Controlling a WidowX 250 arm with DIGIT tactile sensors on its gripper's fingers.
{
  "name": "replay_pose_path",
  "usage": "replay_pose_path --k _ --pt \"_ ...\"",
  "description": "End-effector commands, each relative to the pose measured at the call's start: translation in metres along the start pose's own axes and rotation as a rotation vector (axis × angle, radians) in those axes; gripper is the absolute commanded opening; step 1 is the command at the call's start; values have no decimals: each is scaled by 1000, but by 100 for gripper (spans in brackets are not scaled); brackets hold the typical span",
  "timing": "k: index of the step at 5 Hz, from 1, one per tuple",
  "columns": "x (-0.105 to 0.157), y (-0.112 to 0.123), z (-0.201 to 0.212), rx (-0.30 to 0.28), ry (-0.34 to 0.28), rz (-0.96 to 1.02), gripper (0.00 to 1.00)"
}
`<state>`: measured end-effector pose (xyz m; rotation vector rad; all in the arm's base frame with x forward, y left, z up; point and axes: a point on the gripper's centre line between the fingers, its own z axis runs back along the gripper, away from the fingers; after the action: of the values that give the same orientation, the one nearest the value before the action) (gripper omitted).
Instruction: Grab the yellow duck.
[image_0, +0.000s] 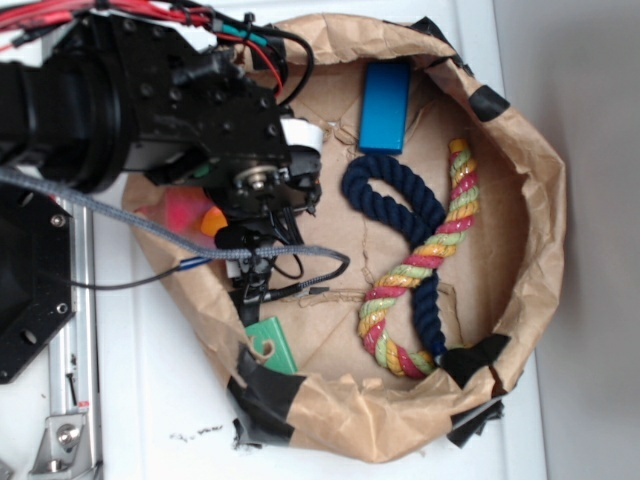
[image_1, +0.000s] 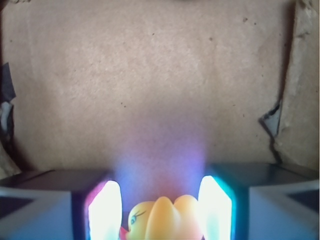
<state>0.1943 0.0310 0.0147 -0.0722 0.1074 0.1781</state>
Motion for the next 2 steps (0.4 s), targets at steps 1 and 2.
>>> replay_pose_path --k 1,2 --pt "-3 1 29 89 -98 -43 0" --pt "16 -9 81 121 -289 -42 0"
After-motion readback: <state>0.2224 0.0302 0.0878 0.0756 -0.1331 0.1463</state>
